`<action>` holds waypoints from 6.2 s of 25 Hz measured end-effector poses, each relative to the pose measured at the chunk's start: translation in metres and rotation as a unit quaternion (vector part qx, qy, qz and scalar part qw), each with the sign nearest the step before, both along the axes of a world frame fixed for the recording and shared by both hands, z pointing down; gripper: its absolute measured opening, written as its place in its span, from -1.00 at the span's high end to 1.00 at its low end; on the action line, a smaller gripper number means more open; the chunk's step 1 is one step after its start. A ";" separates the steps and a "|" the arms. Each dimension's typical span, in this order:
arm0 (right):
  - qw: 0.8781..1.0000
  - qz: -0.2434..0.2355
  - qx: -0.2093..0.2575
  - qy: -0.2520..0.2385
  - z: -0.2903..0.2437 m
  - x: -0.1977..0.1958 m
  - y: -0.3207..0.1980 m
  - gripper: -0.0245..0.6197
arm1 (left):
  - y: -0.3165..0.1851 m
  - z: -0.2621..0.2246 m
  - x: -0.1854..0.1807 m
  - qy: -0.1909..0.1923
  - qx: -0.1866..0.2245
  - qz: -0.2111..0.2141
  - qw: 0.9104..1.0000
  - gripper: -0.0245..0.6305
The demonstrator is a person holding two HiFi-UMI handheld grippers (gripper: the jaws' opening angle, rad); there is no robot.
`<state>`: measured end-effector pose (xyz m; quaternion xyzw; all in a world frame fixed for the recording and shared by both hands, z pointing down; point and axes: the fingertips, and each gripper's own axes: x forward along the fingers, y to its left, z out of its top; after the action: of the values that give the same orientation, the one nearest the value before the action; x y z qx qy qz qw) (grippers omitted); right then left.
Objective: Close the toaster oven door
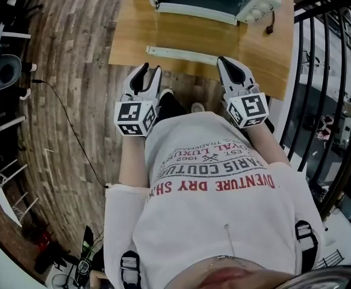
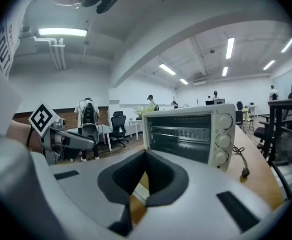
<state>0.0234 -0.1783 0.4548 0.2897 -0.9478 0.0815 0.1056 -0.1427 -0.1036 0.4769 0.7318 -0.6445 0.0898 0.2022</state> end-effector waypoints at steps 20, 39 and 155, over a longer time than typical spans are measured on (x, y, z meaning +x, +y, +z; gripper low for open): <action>0.988 0.116 -0.096 0.034 0.087 -0.015 -0.013 0.91 | -0.041 0.154 -0.023 0.019 -0.155 0.107 0.982 0.50; 0.982 0.145 -0.109 0.045 0.096 -0.010 -0.012 0.91 | -0.064 0.174 -0.024 -0.005 -0.142 0.100 0.985 0.57; 0.987 0.155 0.038 0.026 -0.051 -0.026 -0.059 0.91 | -0.227 -0.117 -0.081 -0.092 0.154 0.077 0.981 0.70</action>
<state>-0.0023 -0.2368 0.4039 0.4391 -0.8907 0.0529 0.1049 -0.2242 -0.3310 0.3599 0.7902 -0.6084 0.0719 0.0194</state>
